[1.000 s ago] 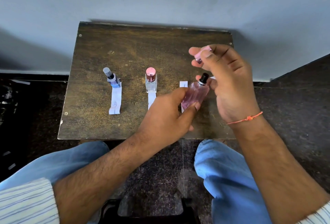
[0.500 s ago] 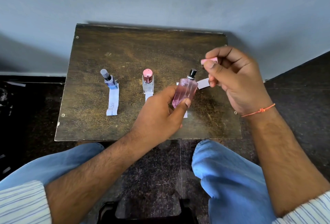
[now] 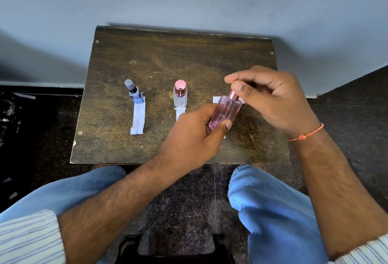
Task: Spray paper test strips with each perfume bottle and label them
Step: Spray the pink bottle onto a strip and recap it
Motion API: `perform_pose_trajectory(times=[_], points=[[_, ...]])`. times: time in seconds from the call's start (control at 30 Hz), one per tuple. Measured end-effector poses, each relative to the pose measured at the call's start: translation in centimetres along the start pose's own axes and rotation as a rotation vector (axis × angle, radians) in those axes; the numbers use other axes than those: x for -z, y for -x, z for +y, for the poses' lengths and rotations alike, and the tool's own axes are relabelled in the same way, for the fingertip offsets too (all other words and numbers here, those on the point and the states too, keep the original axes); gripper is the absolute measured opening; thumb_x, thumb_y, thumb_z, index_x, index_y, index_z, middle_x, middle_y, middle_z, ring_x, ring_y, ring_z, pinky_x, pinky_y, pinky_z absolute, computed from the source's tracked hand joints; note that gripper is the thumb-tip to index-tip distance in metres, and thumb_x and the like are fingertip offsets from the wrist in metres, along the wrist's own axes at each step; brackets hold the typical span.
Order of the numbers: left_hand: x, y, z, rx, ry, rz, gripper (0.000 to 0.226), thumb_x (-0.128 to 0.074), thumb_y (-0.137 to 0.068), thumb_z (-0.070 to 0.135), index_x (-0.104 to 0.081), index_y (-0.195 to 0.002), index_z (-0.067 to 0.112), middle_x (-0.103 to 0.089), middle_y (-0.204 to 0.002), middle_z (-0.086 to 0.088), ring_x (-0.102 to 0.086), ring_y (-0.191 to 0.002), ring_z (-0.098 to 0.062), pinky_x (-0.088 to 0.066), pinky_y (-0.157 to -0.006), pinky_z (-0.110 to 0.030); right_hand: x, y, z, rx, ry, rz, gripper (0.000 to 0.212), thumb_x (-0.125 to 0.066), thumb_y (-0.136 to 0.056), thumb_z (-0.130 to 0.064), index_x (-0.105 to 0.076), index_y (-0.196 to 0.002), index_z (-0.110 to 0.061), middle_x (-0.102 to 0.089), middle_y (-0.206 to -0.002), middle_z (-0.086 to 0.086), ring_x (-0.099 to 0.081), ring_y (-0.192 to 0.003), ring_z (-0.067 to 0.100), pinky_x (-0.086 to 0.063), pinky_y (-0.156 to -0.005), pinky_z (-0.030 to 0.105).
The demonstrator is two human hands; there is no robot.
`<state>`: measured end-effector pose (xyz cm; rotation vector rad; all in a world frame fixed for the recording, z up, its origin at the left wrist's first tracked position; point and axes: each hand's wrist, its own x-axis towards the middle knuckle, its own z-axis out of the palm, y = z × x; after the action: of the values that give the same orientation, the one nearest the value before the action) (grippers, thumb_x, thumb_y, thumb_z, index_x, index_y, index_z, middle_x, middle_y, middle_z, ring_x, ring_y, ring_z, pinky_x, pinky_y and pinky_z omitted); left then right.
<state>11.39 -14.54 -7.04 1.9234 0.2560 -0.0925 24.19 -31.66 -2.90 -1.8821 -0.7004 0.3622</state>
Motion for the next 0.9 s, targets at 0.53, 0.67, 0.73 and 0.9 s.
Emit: perform_pose_trajectory(times=[0.53, 0.67, 0.73, 0.9], points=[[0.0, 0.1, 0.9, 0.007, 0.127, -0.031, 0.020, -0.066, -0.106, 0.030, -0.067, -0.122, 0.020, -0.080, -0.091, -0.002, -0.080, -0.069, -0.010, -0.068, -0.066, -0.050, 1.1, 0.5, 0.4, -0.154, -0.120, -0.135, 0.059, -0.092, -0.081, -0.034, -0.072, -0.135, -0.022, -0.070, -0.128, 0.015, -0.071, -0.101, 0.032, -0.062, -0.094, 0.058], [0.3, 0.2, 1.0, -0.008, 0.159, -0.040, 0.023, -0.067, -0.105, 0.028, -0.067, -0.127, 0.021, -0.081, -0.097, -0.001, -0.080, -0.068, -0.012, -0.067, -0.062, -0.052, 1.1, 0.7, 0.7, -0.154, -0.135, -0.226, 0.037, -0.093, -0.080, -0.025, -0.079, -0.113, -0.021, -0.077, -0.117, 0.023, -0.069, -0.114, 0.050, -0.059, -0.104, 0.059], [0.5, 0.2, 1.1, -0.001, 0.195, -0.048, 0.024, -0.068, -0.105, 0.026, -0.067, -0.129, 0.026, -0.081, -0.105, 0.001, -0.080, -0.067, -0.014, -0.067, -0.062, -0.052, 1.1, 0.6, 0.5, -0.142, -0.129, -0.251, 0.025, -0.092, -0.084, -0.020, -0.079, -0.105, -0.020, -0.078, -0.105, 0.022, -0.075, -0.106, 0.041, -0.063, -0.098, 0.052], [0.6, 0.4, 1.1, 0.028, 0.186, -0.070, 0.030, -0.072, -0.103, 0.027, -0.067, -0.132, 0.024, -0.079, -0.115, 0.005, -0.080, -0.065, -0.015, -0.066, -0.060, -0.054, 1.3, 0.5, 1.0, -0.124, -0.081, -0.204, 0.027, -0.090, -0.082, -0.025, -0.080, -0.107, -0.020, -0.081, -0.109, 0.016, -0.076, -0.103, 0.036, -0.062, -0.096, 0.046]])
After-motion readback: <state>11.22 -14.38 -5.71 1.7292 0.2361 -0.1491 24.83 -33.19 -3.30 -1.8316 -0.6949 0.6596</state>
